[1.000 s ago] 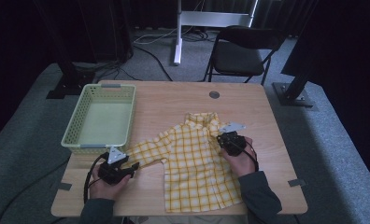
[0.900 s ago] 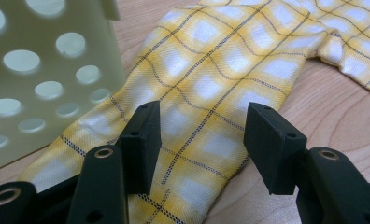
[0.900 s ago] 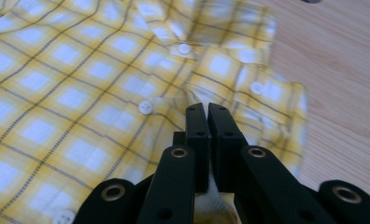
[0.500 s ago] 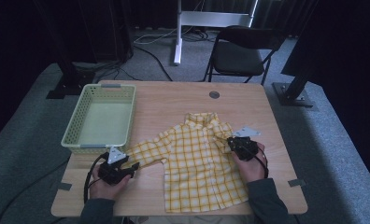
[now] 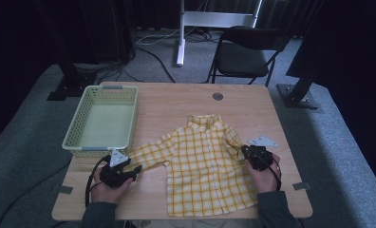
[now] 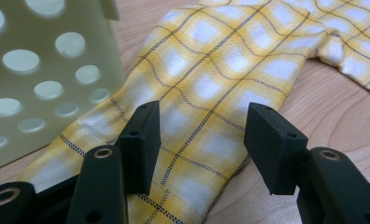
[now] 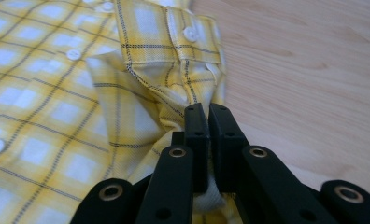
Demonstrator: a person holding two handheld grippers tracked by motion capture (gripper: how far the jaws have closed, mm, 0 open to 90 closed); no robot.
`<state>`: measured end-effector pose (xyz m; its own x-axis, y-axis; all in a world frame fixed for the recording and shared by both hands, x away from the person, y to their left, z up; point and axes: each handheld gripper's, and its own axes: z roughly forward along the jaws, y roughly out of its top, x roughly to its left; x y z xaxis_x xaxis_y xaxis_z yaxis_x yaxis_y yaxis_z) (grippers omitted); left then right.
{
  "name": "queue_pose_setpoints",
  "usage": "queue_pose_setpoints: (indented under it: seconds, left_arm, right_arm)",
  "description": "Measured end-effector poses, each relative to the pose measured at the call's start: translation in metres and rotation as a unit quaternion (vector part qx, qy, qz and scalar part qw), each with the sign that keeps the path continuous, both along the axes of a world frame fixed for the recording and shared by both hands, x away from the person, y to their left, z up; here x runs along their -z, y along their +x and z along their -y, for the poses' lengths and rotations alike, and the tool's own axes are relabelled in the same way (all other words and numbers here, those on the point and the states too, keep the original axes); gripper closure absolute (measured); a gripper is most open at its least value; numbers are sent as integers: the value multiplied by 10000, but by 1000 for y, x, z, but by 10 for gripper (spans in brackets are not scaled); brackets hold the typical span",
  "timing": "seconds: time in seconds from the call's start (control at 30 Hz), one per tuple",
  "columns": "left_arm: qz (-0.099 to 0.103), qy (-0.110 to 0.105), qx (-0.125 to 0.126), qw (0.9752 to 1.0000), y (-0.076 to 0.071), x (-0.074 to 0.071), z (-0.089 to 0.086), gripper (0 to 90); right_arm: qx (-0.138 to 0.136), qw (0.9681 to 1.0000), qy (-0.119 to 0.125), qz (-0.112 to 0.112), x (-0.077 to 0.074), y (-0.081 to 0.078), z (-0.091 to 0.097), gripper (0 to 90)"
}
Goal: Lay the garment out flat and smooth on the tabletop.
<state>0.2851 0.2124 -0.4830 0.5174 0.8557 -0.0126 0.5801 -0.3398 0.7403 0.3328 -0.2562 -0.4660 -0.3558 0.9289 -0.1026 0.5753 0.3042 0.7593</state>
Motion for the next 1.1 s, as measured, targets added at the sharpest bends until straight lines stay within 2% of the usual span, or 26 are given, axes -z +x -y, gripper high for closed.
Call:
queue_pose_setpoints:
  seconds: [0.3,0.73,1.1]
  left_arm:
    - [-1,-3,-9,10000,0,0,0,467]
    - [0,-1,-9,10000,0,0,0,466]
    - [-2,-1,-7,10000,0,0,0,466]
  right_arm:
    - [218,9997,88,-17,7,-7,12,857]
    - [422,9989,191,-12,9,-15,25,838]
    - [417,9990,169,-47,9,-22,28,843]
